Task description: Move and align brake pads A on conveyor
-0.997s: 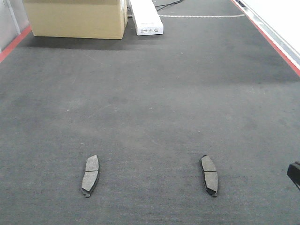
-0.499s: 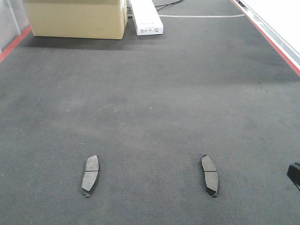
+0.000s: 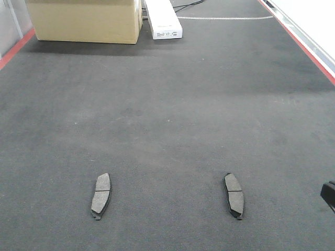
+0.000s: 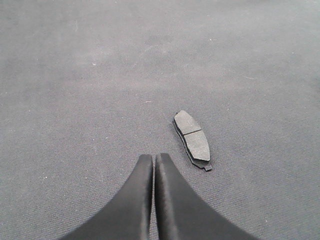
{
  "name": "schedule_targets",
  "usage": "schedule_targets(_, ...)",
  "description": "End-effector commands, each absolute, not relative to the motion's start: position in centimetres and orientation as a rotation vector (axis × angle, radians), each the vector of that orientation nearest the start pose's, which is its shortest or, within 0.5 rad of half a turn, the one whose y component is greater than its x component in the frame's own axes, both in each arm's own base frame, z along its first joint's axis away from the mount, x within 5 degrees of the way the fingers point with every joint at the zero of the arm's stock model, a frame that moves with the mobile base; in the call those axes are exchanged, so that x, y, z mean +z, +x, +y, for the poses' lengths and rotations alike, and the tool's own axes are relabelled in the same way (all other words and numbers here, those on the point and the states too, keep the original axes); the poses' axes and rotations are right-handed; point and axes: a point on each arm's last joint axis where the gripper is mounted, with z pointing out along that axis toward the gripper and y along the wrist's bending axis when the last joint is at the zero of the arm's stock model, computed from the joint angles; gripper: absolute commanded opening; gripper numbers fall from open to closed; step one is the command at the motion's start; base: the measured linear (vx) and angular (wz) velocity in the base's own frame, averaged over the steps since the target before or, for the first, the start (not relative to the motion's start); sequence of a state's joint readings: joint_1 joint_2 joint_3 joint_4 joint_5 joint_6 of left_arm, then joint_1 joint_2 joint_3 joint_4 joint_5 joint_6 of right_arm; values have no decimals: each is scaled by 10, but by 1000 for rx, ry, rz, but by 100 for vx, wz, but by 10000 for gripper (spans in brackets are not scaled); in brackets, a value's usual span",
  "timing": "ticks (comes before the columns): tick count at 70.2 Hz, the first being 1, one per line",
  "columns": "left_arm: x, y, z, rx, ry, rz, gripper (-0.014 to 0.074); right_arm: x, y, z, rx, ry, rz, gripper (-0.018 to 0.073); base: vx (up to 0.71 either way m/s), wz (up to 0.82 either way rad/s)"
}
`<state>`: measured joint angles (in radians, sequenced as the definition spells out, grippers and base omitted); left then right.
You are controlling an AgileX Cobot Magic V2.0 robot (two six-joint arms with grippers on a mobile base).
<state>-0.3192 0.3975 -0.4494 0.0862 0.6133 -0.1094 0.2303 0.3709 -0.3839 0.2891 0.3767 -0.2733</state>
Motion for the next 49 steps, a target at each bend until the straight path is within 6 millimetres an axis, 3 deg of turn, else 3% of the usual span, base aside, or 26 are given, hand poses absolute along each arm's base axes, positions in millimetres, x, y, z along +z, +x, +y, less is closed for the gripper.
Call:
schedule_targets(1, 297, 81, -23, -197, 247, 1943, -6, 298, 84, 27, 237, -267, 1736, 0, 0, 0)
schedule_targets(49, 297, 81, -23, -197, 247, 1943, -6, 298, 84, 27, 237, -268, 1737, 0, 0, 0)
